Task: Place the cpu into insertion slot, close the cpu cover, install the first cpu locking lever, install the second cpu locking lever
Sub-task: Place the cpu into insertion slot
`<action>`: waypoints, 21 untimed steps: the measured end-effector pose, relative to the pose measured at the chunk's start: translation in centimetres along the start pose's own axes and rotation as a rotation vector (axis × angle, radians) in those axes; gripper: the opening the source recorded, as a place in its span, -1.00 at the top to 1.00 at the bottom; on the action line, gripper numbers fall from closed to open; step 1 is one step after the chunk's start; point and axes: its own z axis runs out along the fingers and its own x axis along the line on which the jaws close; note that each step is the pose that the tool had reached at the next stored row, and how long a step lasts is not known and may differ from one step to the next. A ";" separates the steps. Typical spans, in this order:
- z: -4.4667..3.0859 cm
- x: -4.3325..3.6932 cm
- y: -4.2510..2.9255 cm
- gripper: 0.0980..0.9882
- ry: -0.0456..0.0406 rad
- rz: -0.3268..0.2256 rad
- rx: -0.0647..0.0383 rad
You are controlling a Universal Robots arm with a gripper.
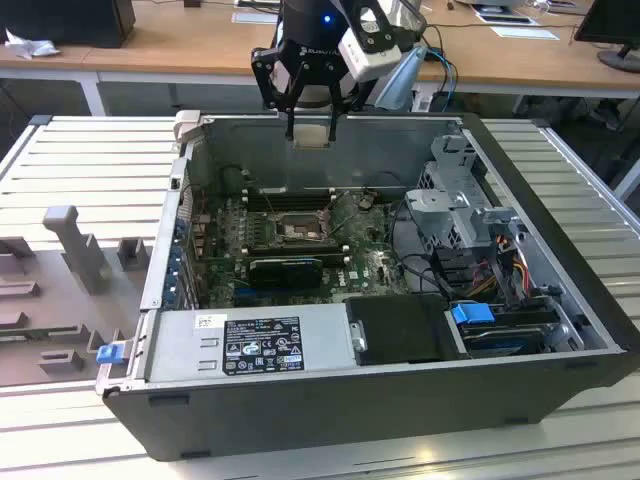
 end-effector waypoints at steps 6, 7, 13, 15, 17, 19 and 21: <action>0.05 0.00 0.00 0.02 -0.0014 0.026 0.000; 0.06 0.01 -0.01 0.02 -0.0009 0.026 0.000; 0.08 -0.01 -0.01 0.02 -0.0022 0.041 -0.001; 0.07 0.00 -0.01 0.02 -0.0030 0.050 -0.001; 0.07 0.00 -0.01 0.02 -0.0036 0.058 -0.001; 0.07 0.00 -0.01 0.02 -0.0043 0.065 -0.001; 0.07 0.00 -0.01 0.02 -0.0059 0.083 -0.002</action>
